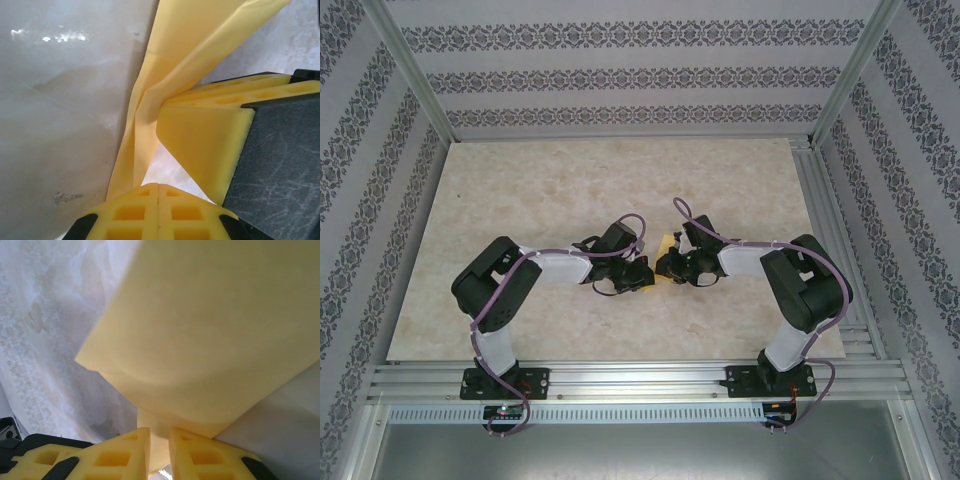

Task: Fold a paper plane with a square sheet of paper (fold left side to right side)
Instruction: Fold the wing for the fifth time at the center of the table.

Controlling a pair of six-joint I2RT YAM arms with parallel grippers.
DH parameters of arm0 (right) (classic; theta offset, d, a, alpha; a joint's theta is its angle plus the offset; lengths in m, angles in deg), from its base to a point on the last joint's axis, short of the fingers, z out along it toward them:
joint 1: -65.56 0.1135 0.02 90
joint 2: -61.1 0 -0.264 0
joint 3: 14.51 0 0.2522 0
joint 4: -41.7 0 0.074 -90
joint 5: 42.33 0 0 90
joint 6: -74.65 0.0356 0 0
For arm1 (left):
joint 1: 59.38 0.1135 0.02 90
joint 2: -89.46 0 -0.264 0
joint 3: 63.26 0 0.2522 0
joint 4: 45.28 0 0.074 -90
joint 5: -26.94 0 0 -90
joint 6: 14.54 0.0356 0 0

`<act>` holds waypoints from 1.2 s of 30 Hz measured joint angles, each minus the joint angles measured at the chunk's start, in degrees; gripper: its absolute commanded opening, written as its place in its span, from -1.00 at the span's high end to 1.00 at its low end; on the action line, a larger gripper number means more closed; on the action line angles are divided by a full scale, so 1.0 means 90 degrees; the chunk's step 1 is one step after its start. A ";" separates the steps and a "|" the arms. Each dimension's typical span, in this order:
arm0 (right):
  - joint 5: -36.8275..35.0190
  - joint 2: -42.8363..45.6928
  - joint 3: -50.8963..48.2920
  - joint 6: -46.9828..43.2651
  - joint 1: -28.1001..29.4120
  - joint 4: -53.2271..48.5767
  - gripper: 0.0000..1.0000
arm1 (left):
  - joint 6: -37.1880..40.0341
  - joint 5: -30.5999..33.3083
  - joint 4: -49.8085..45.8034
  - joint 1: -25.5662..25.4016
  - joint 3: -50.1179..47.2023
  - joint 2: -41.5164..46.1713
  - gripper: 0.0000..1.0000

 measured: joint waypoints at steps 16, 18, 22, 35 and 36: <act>0.0002 -0.0017 0.0044 -0.0017 0.0000 -0.0070 0.61 | -0.0005 0.0017 0.0180 -0.0002 -0.0245 -0.0066 1.00; 0.0002 -0.0017 0.0049 -0.0017 0.0000 -0.0073 0.61 | -0.0005 0.0019 0.0180 -0.0002 -0.0245 -0.0068 1.00; 0.0027 -0.0017 0.0063 -0.0017 0.0000 -0.0087 0.61 | -0.0002 0.0049 0.0172 -0.0005 -0.0245 -0.0070 1.00; 0.0041 0.0539 0.0044 -0.0036 -0.0223 -0.0117 0.63 | -0.0019 0.0066 0.0299 -0.0010 -0.0330 -0.0070 1.00; 0.0044 0.0568 0.0024 -0.0034 -0.0223 -0.0097 0.64 | -0.0022 0.0066 0.0299 -0.0010 -0.0330 -0.0070 1.00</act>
